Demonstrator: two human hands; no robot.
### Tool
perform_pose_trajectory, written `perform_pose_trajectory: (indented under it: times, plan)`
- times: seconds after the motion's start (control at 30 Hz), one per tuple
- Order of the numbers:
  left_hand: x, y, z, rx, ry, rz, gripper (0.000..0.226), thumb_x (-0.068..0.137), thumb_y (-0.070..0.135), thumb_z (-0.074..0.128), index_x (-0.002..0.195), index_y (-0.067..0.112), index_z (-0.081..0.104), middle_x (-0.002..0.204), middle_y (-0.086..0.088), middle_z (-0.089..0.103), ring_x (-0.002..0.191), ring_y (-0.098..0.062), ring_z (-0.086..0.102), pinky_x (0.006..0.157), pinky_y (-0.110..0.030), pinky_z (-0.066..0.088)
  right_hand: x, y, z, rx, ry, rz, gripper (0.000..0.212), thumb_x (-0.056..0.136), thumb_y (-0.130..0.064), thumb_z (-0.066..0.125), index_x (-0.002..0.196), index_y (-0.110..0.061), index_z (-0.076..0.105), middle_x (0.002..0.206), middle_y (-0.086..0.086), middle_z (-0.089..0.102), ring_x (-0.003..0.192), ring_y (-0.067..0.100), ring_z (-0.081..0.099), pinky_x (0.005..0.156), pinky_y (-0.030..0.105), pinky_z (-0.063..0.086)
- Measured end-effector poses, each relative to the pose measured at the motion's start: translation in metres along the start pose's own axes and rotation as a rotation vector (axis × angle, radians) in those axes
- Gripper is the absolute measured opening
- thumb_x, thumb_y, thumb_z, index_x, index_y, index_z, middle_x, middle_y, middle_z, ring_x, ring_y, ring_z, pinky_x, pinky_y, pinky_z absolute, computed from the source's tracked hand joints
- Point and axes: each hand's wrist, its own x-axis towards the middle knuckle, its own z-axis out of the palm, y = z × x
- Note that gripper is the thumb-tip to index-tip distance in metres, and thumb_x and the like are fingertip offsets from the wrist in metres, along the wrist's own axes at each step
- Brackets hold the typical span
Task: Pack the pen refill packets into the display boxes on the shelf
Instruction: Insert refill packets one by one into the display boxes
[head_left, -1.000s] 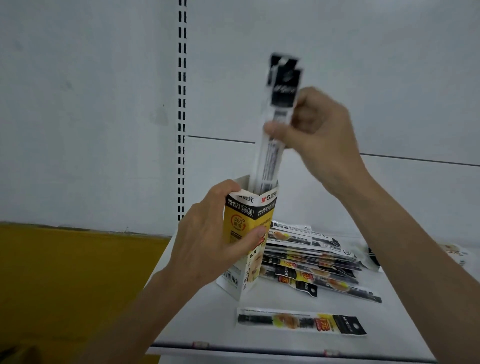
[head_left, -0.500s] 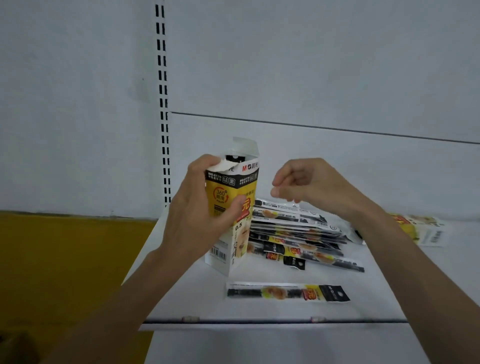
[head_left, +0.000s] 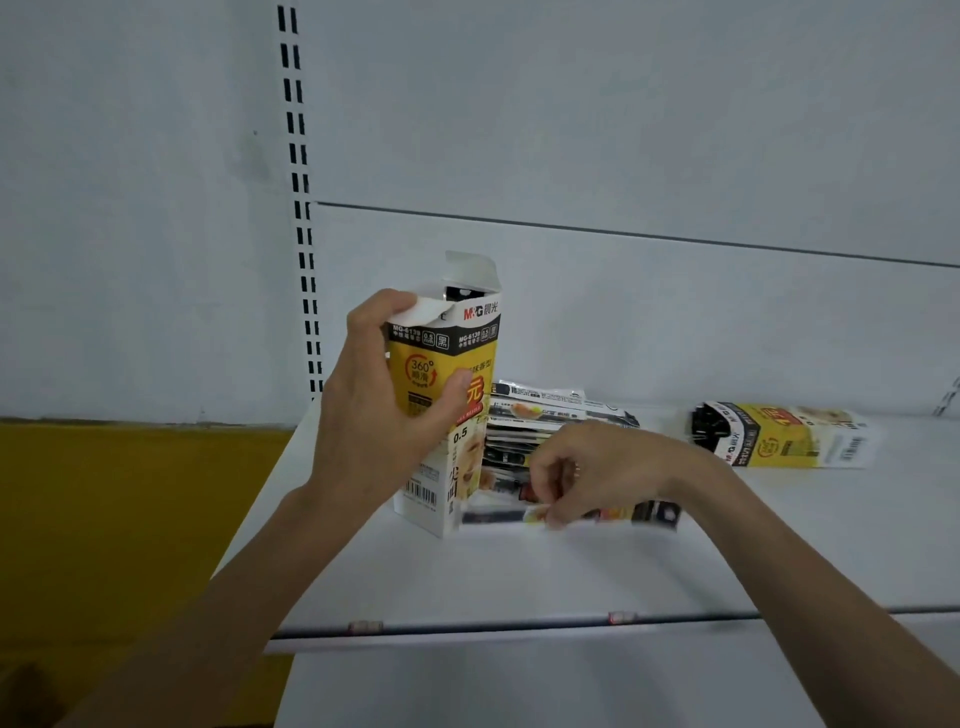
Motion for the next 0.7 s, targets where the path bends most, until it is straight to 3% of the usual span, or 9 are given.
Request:
perform_pose_trajectory:
  times: [0.17, 0.27, 0.33, 0.37, 0.43, 0.5, 0.6, 0.7]
  plan:
    - [-0.002, 0.000, 0.002, -0.006, 0.002, -0.007, 0.054, 0.071, 0.045, 0.056, 0.114, 0.031, 0.027, 0.102, 0.033, 0.040, 0.092, 0.023, 0.047, 0.068, 0.002, 0.040, -0.017, 0.012, -0.024, -0.005, 0.179, 0.006, 0.023, 0.075, -0.012, 0.073, 0.073, -0.034, 0.068, 0.080, -0.009, 0.065, 0.075, 0.006, 0.055, 0.068, 0.018, 0.042]
    - [-0.001, 0.000, 0.005, -0.012, 0.009, -0.010, 0.054, 0.071, 0.045, 0.055, 0.115, 0.030, 0.027, 0.103, 0.033, 0.038, 0.092, 0.024, 0.046, 0.066, 0.003, 0.039, -0.027, 0.015, -0.034, -0.032, 0.407, -0.036, 0.042, 0.077, 0.001, 0.066, 0.060, -0.037, 0.066, 0.117, -0.013, 0.052, 0.107, 0.003, 0.043, 0.085, 0.009, 0.032]
    - [0.000, 0.002, 0.006, -0.018, 0.014, -0.016, 0.053, 0.072, 0.044, 0.055, 0.115, 0.030, 0.027, 0.105, 0.030, 0.038, 0.093, 0.023, 0.047, 0.066, 0.003, 0.039, -0.030, 0.018, -0.035, 0.007, 0.566, -0.060, 0.045, 0.080, 0.003, 0.064, 0.057, -0.035, 0.066, 0.137, -0.014, 0.038, 0.129, 0.003, 0.028, 0.100, 0.017, 0.024]
    - [-0.001, 0.002, 0.007, -0.022, 0.017, -0.019, 0.053, 0.072, 0.044, 0.055, 0.115, 0.030, 0.027, 0.105, 0.028, 0.039, 0.093, 0.022, 0.047, 0.066, 0.002, 0.039, -0.028, 0.021, -0.033, 0.016, 0.611, -0.050, 0.045, 0.081, 0.004, 0.062, 0.057, -0.034, 0.065, 0.141, -0.012, 0.038, 0.131, 0.006, 0.030, 0.101, 0.018, 0.025]
    - [-0.001, 0.002, 0.008, -0.025, 0.018, -0.023, 0.053, 0.073, 0.045, 0.054, 0.116, 0.030, 0.027, 0.106, 0.029, 0.039, 0.093, 0.022, 0.047, 0.067, 0.002, 0.040, -0.025, 0.025, -0.030, 0.040, 0.602, -0.011, 0.045, 0.084, 0.004, 0.056, 0.061, -0.033, 0.067, 0.136, -0.007, 0.050, 0.118, 0.011, 0.049, 0.083, 0.008, 0.038]
    - [-0.001, 0.002, 0.008, -0.018, 0.020, -0.028, 0.054, 0.072, 0.046, 0.055, 0.116, 0.031, 0.027, 0.104, 0.035, 0.038, 0.092, 0.023, 0.047, 0.067, 0.002, 0.040, -0.022, 0.028, -0.025, 0.080, 0.528, 0.036, 0.036, 0.086, -0.001, 0.052, 0.072, -0.026, 0.074, 0.127, -0.006, 0.059, 0.100, 0.009, 0.053, 0.062, 0.004, 0.041]
    - [0.000, 0.005, 0.007, 0.009, 0.028, -0.046, 0.055, 0.072, 0.039, 0.061, 0.113, 0.032, 0.026, 0.097, 0.035, 0.039, 0.090, 0.026, 0.045, 0.062, -0.003, 0.041, -0.015, 0.035, -0.013, 0.095, 0.466, 0.081, 0.018, 0.085, -0.014, 0.058, 0.089, -0.015, 0.075, 0.126, -0.006, 0.060, 0.098, 0.011, 0.057, 0.076, 0.017, 0.044]
    - [0.004, 0.009, 0.004, 0.022, 0.007, -0.048, 0.055, 0.071, 0.032, 0.062, 0.112, 0.032, 0.026, 0.093, 0.033, 0.041, 0.088, 0.026, 0.045, 0.061, 0.000, 0.039, -0.005, 0.040, 0.004, -0.002, 0.409, 0.042, 0.020, 0.081, -0.017, 0.067, 0.101, -0.015, 0.070, 0.123, -0.006, 0.059, 0.114, 0.012, 0.053, 0.097, 0.025, 0.039]
